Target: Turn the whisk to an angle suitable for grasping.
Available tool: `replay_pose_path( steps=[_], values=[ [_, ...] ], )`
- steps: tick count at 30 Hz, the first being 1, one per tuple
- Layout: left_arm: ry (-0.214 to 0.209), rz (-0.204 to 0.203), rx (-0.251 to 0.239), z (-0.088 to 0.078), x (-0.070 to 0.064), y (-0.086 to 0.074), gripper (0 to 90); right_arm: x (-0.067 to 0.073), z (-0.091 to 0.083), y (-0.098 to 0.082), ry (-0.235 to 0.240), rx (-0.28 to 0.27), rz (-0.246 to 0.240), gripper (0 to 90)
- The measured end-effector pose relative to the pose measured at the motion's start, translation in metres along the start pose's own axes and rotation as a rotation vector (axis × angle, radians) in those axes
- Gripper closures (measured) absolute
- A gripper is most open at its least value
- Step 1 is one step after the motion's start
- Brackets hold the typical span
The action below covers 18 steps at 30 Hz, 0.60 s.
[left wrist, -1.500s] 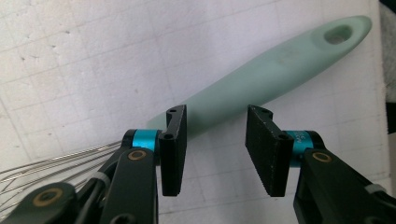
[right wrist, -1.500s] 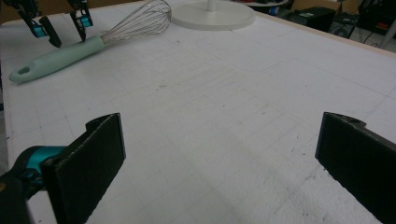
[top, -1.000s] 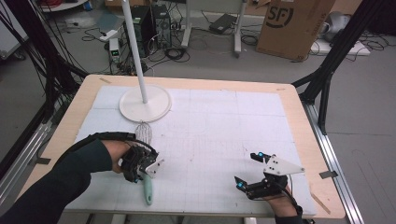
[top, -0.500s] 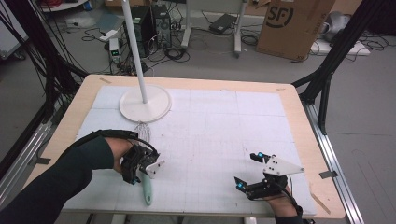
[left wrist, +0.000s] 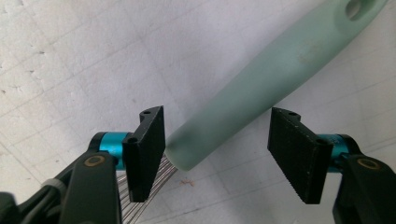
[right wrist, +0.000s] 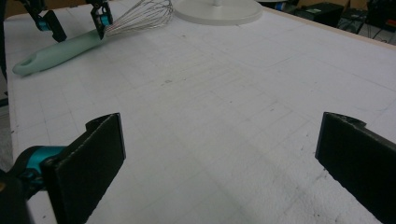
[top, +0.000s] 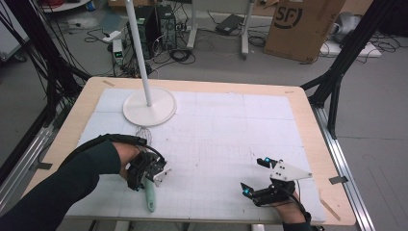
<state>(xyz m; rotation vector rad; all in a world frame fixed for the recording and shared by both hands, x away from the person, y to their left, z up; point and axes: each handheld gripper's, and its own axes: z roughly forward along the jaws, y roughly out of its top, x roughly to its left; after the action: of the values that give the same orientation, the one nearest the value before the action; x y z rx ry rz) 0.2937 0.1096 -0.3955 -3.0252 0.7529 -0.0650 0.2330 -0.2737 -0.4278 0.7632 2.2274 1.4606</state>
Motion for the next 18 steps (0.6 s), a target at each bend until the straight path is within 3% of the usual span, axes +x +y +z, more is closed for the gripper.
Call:
replay_pose_path(
  steps=[6, 12, 18],
  values=[
    [-0.006, 0.0, 0.061, 0.01, 0.001, 0.001, 43.7, -0.001, -0.003, 0.0, -0.001, -0.007, 0.006, 0.4],
    [-0.003, -0.018, 0.052, 0.01, 0.003, 0.003, 48.7, -0.002, -0.004, -0.001, -0.009, -0.008, 0.008, 0.4],
    [0.004, -0.042, 0.075, 0.009, 0.003, 0.002, 56.8, -0.001, -0.004, -0.001, -0.008, -0.007, 0.005, 0.4]
  ],
)
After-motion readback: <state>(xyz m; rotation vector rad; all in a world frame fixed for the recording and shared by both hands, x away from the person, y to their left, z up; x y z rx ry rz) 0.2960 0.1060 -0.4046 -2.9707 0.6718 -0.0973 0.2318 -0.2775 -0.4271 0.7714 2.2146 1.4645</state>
